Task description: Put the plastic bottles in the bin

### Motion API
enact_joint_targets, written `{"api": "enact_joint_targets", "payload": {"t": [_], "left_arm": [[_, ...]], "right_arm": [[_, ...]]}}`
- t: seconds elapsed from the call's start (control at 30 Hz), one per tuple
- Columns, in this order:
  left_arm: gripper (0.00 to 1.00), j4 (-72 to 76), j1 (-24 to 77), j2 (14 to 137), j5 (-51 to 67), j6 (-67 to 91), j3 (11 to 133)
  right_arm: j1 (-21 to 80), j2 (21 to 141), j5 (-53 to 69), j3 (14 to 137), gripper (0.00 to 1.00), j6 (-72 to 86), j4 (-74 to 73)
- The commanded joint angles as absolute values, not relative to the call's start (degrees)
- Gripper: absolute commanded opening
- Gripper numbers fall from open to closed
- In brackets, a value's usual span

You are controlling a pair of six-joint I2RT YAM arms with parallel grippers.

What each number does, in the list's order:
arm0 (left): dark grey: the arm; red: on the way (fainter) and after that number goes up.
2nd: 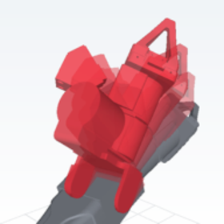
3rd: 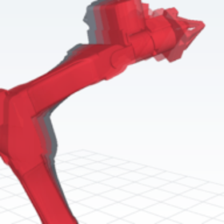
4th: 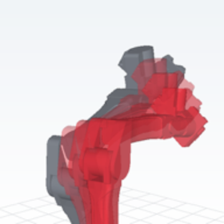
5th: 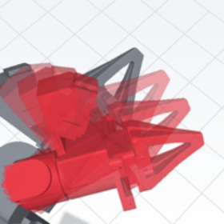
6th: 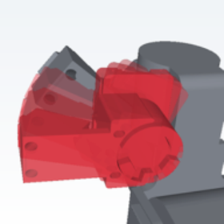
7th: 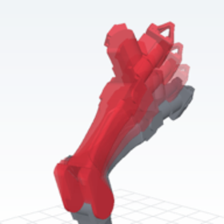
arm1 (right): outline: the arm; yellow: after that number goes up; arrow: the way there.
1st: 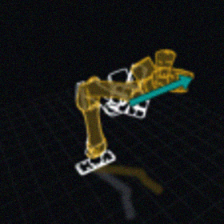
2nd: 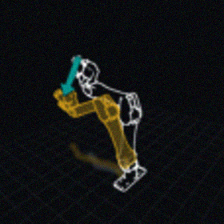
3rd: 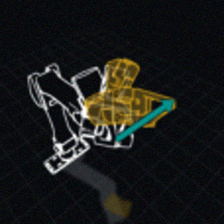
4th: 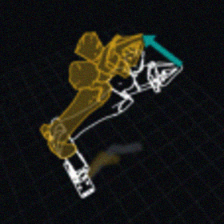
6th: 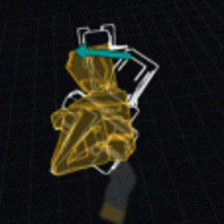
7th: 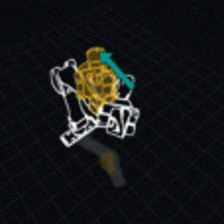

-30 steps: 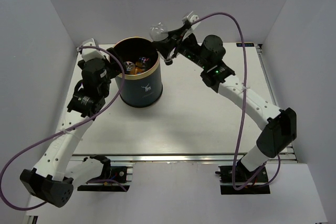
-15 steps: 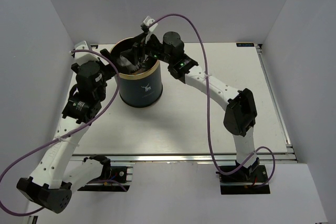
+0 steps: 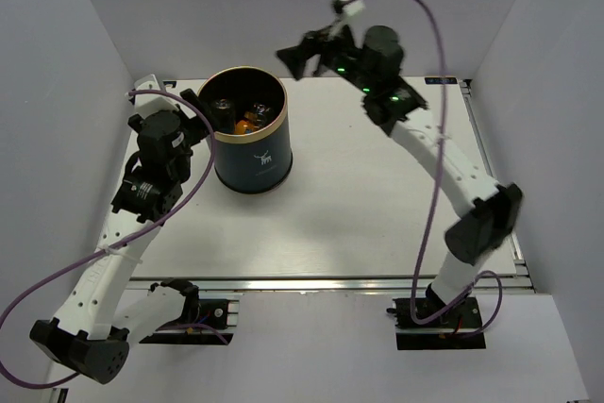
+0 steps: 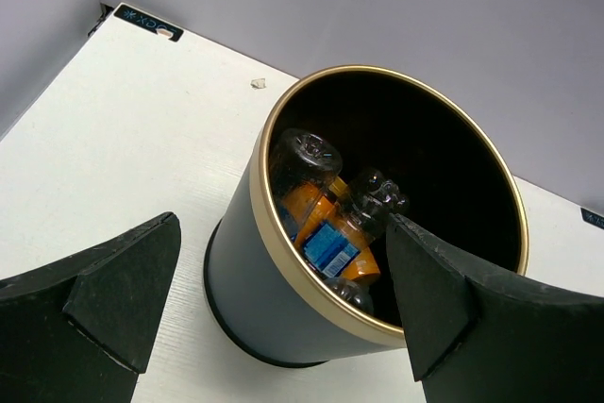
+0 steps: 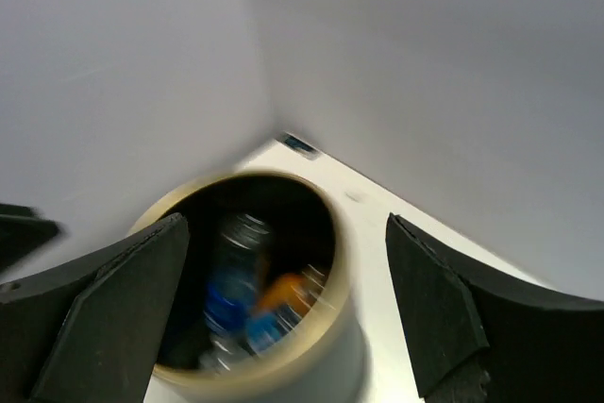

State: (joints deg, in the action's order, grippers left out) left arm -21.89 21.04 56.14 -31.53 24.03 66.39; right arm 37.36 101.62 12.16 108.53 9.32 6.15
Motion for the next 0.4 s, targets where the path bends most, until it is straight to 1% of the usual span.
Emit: {"api": "enact_joint_targets", "payload": {"t": [0.0,0.03,0.07,0.1,0.13,0.17,0.2,0.27,0.3,0.37], "left_arm": [[0.98,-22.76,20.74,55.99,-32.52,25.31,66.98],[0.98,-22.85,20.74,55.99,-32.26,25.40,66.54],[0.98,-22.24,20.74,55.64,-31.99,25.40,66.01],[0.98,-21.89,20.74,55.37,-31.56,25.40,64.53],[0.98,-21.71,20.74,55.11,-31.64,25.66,63.90],[0.98,-22.06,20.74,54.59,-31.90,26.10,63.46],[0.98,-22.50,20.74,54.23,-32.95,26.54,62.59],[0.98,-22.68,20.74,53.18,-34.01,27.33,61.70],[0.98,-22.50,20.74,52.91,-34.45,27.42,61.00],[0.98,-22.41,20.74,52.91,-34.28,27.33,60.82]], "right_arm": [[26.66,90.57,9.07,97.68,0.89,17.90,-0.06],[24.80,88.09,4.88,94.17,0.89,18.19,-2.61],[22.17,85.80,2.22,86.47,0.89,17.67,-3.42],[21.45,80.91,0.11,82.13,0.89,16.80,-3.60],[21.01,78.16,-6.44,77.74,0.89,15.05,-2.56],[21.01,75.79,-8.68,69.43,0.89,14.51,-1.85],[21.01,70.89,-10.27,65.61,0.89,14.33,-1.15],[21.01,66.29,-13.18,58.83,0.90,14.24,2.78],[20.92,62.44,-13.27,53.49,0.89,14.24,4.20],[20.92,59.69,-13.19,51.07,0.89,14.15,5.97]]}}
